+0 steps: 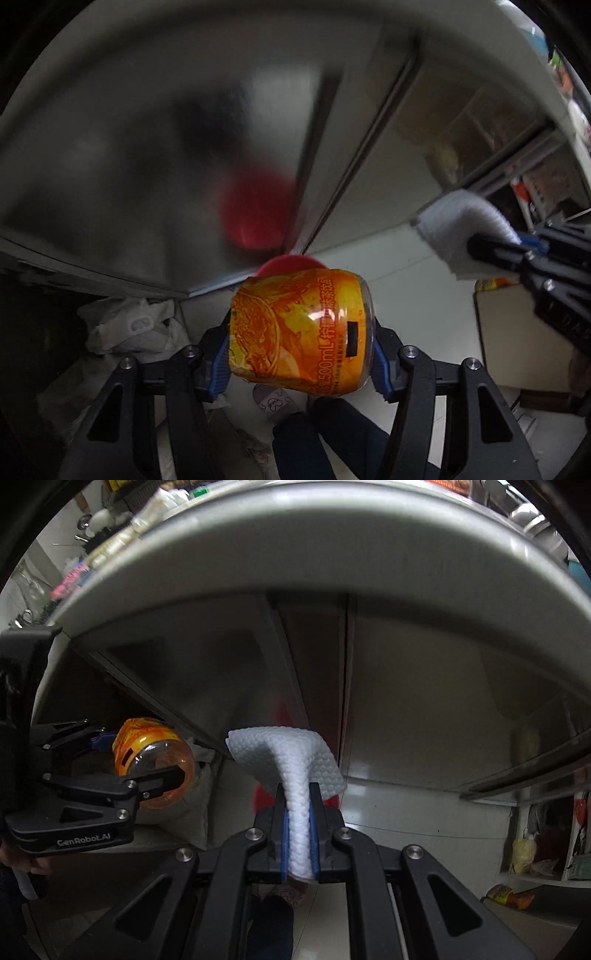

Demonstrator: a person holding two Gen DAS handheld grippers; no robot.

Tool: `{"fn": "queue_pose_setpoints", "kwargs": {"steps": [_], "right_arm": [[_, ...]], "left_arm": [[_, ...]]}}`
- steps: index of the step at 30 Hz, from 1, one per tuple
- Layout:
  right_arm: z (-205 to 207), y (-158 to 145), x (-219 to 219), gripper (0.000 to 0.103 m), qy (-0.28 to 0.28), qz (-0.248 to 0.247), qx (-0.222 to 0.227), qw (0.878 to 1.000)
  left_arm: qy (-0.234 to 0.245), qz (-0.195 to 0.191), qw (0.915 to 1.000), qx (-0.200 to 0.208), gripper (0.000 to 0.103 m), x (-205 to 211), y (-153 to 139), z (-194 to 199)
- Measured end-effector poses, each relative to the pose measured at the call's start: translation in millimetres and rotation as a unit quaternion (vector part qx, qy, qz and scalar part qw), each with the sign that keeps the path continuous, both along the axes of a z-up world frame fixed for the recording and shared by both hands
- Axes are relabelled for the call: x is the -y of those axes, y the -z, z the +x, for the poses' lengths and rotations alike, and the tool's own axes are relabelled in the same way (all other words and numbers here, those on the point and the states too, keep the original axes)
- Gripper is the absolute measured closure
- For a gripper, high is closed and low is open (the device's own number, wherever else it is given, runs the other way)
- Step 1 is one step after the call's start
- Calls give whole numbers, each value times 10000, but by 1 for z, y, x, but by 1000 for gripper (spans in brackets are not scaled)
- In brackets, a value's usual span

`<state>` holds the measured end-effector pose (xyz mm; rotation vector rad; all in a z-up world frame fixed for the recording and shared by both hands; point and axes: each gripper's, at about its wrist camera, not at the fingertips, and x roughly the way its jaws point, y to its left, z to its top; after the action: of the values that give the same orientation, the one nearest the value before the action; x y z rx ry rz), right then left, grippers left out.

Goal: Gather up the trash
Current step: 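Carry the orange can and white wipe down toward the red bin with both tools, then open the left tool over the red bin while the right tool releases the wipe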

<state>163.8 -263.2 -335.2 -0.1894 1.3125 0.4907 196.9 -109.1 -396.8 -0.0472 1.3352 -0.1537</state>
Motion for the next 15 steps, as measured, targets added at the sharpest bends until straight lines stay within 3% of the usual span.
{"fn": "queue_pose_setpoints", "kwargs": {"steps": [9,15], "right_arm": [[8,91,7,95,308,-131,-319,9989],[10,114,7,95,322,-163,-446,9984]], "left_arm": [[490,25,9982,-349,45,28,115,12],[601,30,9970,-493,44,37,147,17]]}}
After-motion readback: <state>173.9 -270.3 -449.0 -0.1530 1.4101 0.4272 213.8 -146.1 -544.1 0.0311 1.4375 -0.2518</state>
